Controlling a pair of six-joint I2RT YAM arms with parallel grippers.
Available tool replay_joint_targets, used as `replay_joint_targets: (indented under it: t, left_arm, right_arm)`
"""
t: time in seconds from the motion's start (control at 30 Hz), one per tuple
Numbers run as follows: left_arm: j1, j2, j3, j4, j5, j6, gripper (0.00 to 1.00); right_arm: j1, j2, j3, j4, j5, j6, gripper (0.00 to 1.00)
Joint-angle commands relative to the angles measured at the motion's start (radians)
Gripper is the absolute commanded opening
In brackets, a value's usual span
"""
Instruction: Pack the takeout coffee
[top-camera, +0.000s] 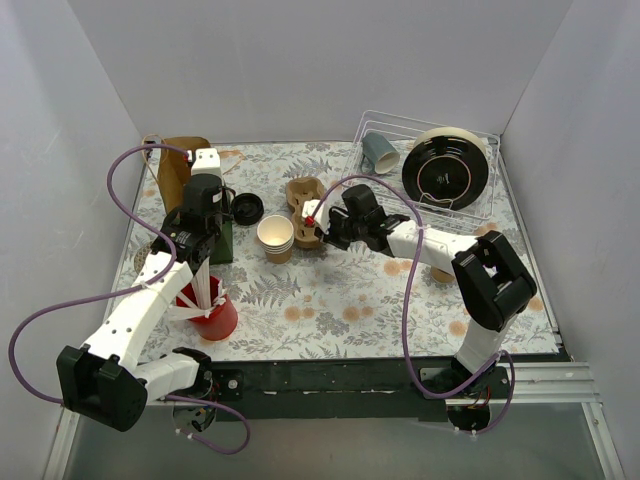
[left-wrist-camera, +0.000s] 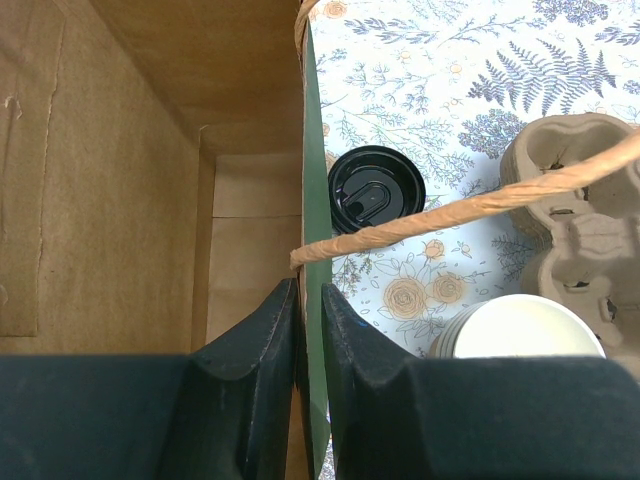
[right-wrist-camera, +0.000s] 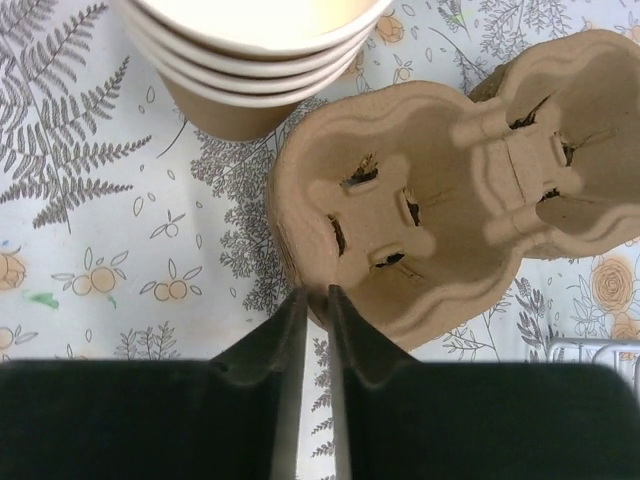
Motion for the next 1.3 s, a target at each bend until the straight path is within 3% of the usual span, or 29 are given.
replay_joint_targets:
  t: [0.0,0.13,0.37,0.43,0.63,0.8,1.07,1.27]
  left_arm:
    - [0.001,-0.002,-0.007,0.009,0.0,-0.002,0.16]
    - [0.001,-0.007,-0.009,0.009,-0.003,-0.002,0.16]
    - [0.0,-0.005,-0.012,0.009,-0.006,-0.002,0.16]
    - [0.0,-0.005,-0.01,0.009,-0.005,-0.002,0.16]
    - [0.001,-0.001,-0.01,0.01,0.001,-0.003,0.16]
    - [0.001,-0.002,-0.01,0.009,0.001,-0.003,0.16]
    - [0.001,0.002,-0.012,0.01,-0.003,0.0,0.16]
    - [0.0,0.005,-0.009,0.01,-0.006,0.0,0.16]
  right_arm:
    - [0.004,-0.036,-0.01,0.081,0.024,-0.02,0.16]
    - [0.003,-0.045,-0.026,0.119,0.018,-0.014,0.01]
    - [0.004,-0.047,-0.036,0.139,-0.003,-0.004,0.01]
    - [0.003,-0.058,-0.051,0.144,-0.009,-0.032,0.18]
    - [0.003,-0.056,-0.053,0.093,-0.039,-0.13,0.31]
    - [0.004,-0.038,-0.033,0.073,-0.04,-0.164,0.32]
    - [0.003,-0.012,-0.028,0.093,-0.016,-0.164,0.2]
    - [0.003,0.004,-0.019,0.078,-0.04,-0.179,0.28]
